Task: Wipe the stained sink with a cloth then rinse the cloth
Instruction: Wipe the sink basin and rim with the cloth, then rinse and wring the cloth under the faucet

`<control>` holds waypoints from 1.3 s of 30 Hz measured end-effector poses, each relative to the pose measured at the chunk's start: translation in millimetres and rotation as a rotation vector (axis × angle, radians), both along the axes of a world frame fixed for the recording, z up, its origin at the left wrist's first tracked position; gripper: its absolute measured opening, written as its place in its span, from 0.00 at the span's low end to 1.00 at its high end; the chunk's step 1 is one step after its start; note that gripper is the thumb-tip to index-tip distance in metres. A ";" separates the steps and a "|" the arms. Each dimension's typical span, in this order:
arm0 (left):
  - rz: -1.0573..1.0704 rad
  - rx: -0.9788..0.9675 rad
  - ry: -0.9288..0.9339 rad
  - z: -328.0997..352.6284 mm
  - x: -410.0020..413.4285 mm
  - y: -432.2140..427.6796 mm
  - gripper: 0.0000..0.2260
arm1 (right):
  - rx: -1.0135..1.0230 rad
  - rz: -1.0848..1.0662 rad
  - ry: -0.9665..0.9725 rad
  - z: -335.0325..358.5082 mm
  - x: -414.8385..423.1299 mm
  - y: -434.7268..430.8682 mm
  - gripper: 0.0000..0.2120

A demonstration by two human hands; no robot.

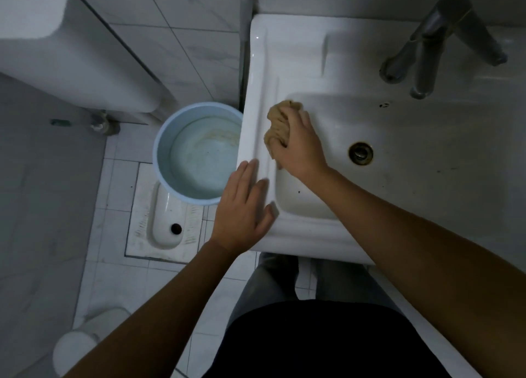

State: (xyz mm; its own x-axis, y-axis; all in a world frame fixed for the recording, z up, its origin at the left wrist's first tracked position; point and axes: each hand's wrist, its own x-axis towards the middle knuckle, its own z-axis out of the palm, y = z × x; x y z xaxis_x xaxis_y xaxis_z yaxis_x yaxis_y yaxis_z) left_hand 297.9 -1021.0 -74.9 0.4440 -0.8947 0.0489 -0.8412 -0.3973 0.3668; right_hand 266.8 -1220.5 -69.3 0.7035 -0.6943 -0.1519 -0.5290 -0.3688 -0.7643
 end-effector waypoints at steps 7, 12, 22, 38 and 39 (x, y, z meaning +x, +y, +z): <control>-0.043 0.011 -0.089 -1.6 -1.2 -2.9 0.22 | 0.034 0.142 -0.003 -8.0 -25.9 19.3 0.25; -0.034 0.160 -0.159 5.6 -6.7 -5.2 0.24 | 0.152 0.310 0.148 -8.3 -80.0 25.8 0.26; 0.307 0.388 -0.065 40.8 -63.2 -42.1 0.26 | 0.229 0.263 0.222 26.7 -191.5 -56.4 0.18; -0.080 -0.155 -0.051 140.6 -66.1 -268.3 0.22 | 0.375 -0.350 0.112 62.4 -270.7 -113.9 0.19; -0.107 -0.171 -0.071 142.3 -60.6 -281.0 0.23 | 0.386 -0.379 0.110 63.3 -267.2 -114.1 0.18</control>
State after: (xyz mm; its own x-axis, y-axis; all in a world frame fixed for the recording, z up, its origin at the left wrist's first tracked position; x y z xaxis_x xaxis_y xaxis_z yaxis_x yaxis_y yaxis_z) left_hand 237.3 -1302.0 67.3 0.3373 -0.9125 0.2317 -0.9014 -0.2419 0.3592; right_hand -0.4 -1334.6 -6.0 0.3808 -0.7753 -0.5039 -0.6548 0.1587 -0.7390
